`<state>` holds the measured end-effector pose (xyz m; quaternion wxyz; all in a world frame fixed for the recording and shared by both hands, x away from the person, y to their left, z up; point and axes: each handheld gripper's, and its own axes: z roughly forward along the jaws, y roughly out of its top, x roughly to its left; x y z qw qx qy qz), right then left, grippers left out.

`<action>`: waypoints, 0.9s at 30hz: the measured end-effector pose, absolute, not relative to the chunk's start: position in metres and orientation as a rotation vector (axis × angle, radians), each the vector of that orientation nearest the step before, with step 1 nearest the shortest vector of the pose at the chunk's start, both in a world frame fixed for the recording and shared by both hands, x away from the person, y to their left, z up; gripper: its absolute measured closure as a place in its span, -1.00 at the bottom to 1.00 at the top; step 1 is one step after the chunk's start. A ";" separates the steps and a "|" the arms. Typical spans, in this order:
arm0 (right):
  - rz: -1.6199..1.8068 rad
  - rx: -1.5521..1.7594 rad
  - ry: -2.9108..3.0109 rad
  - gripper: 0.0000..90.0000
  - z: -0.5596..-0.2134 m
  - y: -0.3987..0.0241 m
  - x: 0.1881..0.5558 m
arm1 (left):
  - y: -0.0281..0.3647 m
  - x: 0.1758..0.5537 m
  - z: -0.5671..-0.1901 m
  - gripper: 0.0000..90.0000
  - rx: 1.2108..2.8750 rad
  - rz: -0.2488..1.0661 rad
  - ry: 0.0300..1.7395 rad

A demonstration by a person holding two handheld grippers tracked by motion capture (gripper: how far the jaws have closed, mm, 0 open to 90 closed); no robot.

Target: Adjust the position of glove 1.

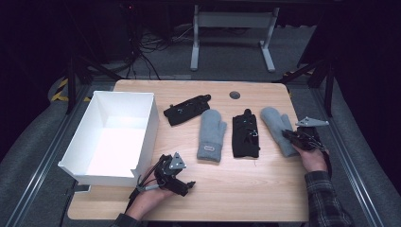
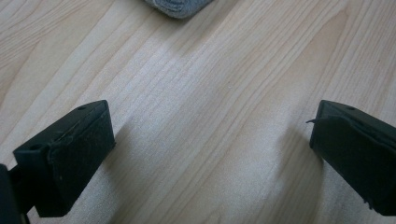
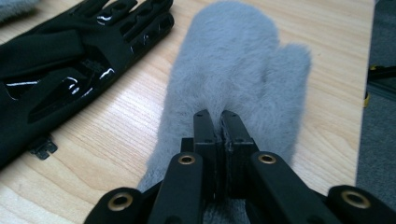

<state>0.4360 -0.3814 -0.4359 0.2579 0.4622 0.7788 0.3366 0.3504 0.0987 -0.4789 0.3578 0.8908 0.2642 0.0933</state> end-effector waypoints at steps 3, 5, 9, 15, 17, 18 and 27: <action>0.935 1.249 2.086 0.94 -0.430 -0.383 0.432 | 0.099 0.350 -0.479 -0.99 2.299 0.241 0.682; 0.957 1.243 2.076 0.94 -0.427 -0.384 0.429 | 0.099 0.350 -0.479 -0.99 2.299 0.241 0.682; 0.983 1.224 2.061 0.95 -0.419 -0.384 0.423 | 0.099 0.350 -0.479 -0.99 2.298 0.241 0.682; 1.036 1.187 2.059 0.96 -0.407 -0.381 0.410 | 0.099 0.350 -0.479 -0.99 2.299 0.241 0.682; 1.040 1.183 2.060 0.96 -0.406 -0.380 0.408 | 0.099 0.351 -0.479 -0.99 2.300 0.245 0.681; 1.047 1.174 2.063 0.96 -0.404 -0.379 0.405 | 0.099 0.351 -0.479 -0.99 2.300 0.246 0.681; 1.117 1.078 2.116 0.97 -0.396 -0.357 0.382 | 0.099 0.350 -0.479 -0.99 2.298 0.241 0.682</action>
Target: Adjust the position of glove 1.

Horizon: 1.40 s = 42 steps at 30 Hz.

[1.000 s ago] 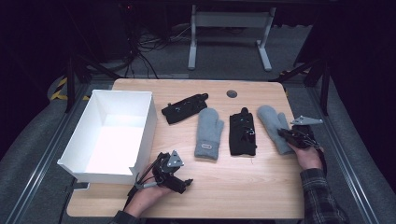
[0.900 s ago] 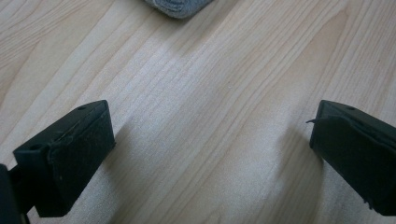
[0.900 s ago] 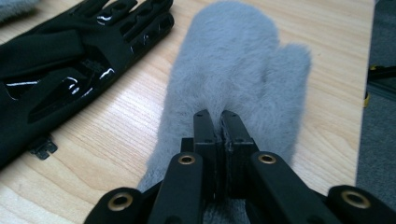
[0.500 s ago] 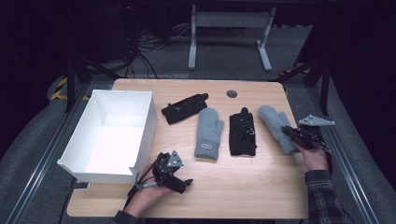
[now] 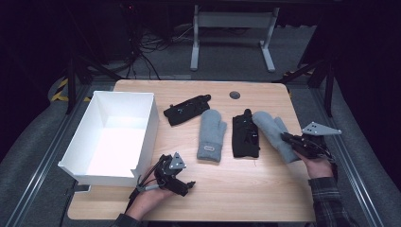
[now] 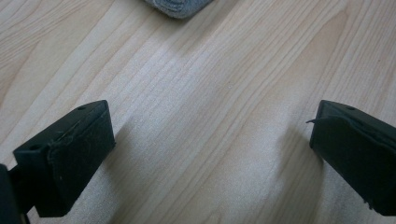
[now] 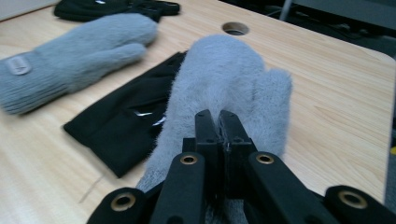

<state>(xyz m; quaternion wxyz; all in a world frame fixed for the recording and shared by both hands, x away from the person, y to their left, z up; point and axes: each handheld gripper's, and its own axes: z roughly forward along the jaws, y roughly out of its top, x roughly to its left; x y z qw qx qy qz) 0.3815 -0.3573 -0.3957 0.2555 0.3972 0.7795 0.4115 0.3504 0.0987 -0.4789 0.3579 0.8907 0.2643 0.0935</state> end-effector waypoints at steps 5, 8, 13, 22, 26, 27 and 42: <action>1.149 1.023 2.159 0.97 -0.394 -0.346 0.367 | 0.099 0.350 -0.479 -0.99 2.300 0.246 0.681; 1.201 0.979 2.189 0.97 -0.392 -0.339 0.357 | 0.099 0.350 -0.479 -0.99 2.299 0.245 0.681; 1.251 0.921 2.241 0.97 -0.393 -0.328 0.346 | 0.099 0.350 -0.479 -0.99 2.299 0.244 0.680; 1.313 0.802 2.342 0.97 -0.394 -0.307 0.330 | 0.099 0.351 -0.479 -0.99 2.299 0.243 0.680; 1.346 0.732 2.391 0.97 -0.396 -0.297 0.323 | 0.099 0.350 -0.479 -0.99 2.299 0.242 0.680; 1.357 0.724 2.400 0.97 -0.396 -0.295 0.321 | 0.099 0.350 -0.479 -0.99 2.299 0.242 0.680; 1.355 0.523 2.603 0.96 -0.413 -0.263 0.305 | 0.099 0.350 -0.479 -0.99 2.299 0.242 0.681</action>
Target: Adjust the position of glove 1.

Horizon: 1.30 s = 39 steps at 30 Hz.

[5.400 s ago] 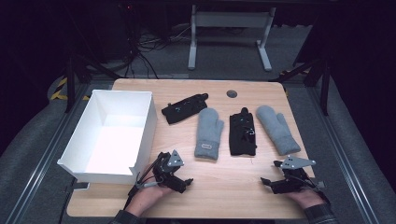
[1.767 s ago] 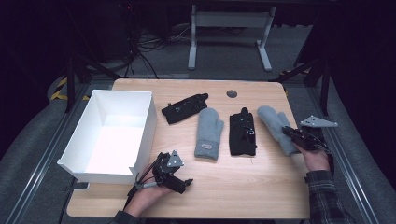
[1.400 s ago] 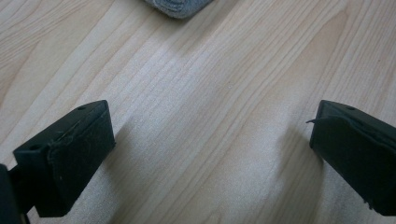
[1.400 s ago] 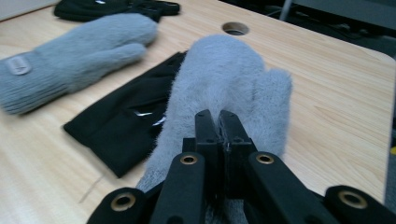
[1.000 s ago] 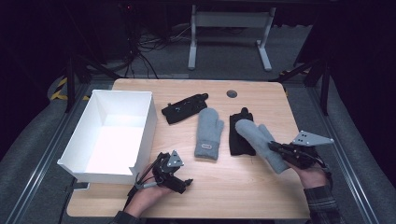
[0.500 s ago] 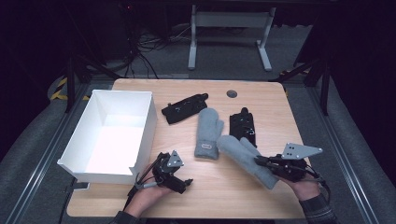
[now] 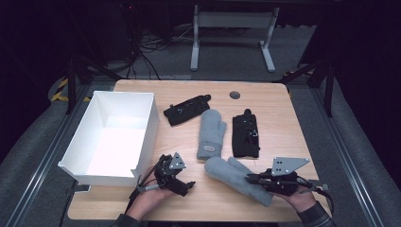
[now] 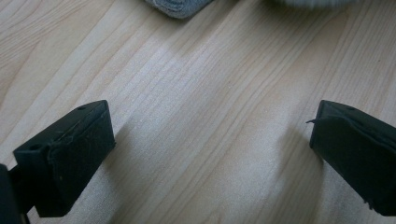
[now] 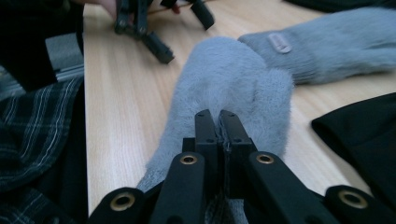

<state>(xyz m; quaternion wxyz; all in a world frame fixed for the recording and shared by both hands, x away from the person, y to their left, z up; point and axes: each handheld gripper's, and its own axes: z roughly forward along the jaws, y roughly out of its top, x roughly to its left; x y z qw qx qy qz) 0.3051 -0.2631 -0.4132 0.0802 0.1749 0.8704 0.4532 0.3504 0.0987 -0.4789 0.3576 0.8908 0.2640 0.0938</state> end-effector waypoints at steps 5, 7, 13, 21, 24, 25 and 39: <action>1.297 0.513 2.661 0.95 -0.425 -0.253 0.307 | 0.099 0.350 -0.479 -1.00 2.302 0.243 0.683; 1.276 0.524 2.675 0.93 -0.428 -0.252 0.308 | 0.098 0.349 -0.479 -1.00 2.299 0.247 0.693; 1.271 0.540 2.655 0.57 -0.427 -0.254 0.310 | 0.096 0.347 -0.471 -0.81 2.336 0.239 0.718; 1.237 0.689 2.580 0.71 -0.424 -0.285 0.322 | 0.095 0.339 -0.455 0.10 2.301 0.282 0.724; 1.216 0.744 2.566 0.65 -0.427 -0.292 0.327 | 0.094 0.341 -0.452 0.28 2.293 0.269 0.740; 1.208 0.755 2.565 0.62 -0.428 -0.293 0.328 | 0.094 0.343 -0.451 0.37 2.293 0.271 0.753; 1.176 0.798 2.532 0.78 -0.429 -0.294 0.338 | 0.066 0.376 -0.426 1.00 2.245 0.327 0.816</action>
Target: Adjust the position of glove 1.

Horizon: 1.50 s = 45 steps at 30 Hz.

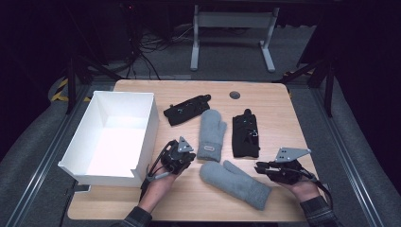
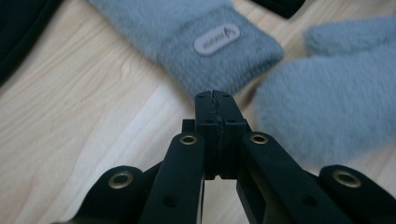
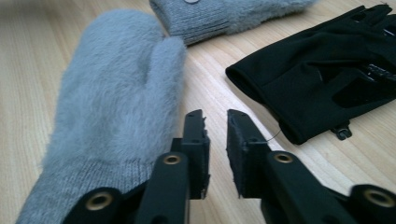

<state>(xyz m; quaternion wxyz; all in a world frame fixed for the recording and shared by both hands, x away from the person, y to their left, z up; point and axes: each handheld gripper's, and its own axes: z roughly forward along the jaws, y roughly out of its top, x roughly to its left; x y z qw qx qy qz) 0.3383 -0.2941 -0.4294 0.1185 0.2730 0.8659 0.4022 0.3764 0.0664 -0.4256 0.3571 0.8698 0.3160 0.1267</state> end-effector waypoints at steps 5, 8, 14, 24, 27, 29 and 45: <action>1.167 0.805 2.524 0.83 -0.429 -0.295 0.339 | 0.050 0.397 -0.420 1.00 2.225 0.328 0.817; 1.166 0.806 2.525 0.83 -0.429 -0.295 0.339 | 0.039 0.417 -0.416 1.00 2.226 0.325 0.822; 1.158 0.799 2.532 0.84 -0.431 -0.294 0.339 | 0.025 0.459 -0.418 1.00 2.230 0.331 0.843; 1.157 0.792 2.532 0.90 -0.431 -0.294 0.339 | -0.001 0.509 -0.419 1.00 2.238 0.382 0.874; 1.156 0.785 2.536 0.90 -0.432 -0.294 0.339 | -0.004 0.521 -0.428 1.00 2.276 0.387 0.892; 1.159 0.783 2.536 0.90 -0.432 -0.294 0.339 | -0.002 0.525 -0.433 1.00 2.291 0.385 0.911; 1.147 0.779 2.539 0.90 -0.432 -0.294 0.339 | 0.039 0.504 -0.431 1.00 2.324 0.463 1.128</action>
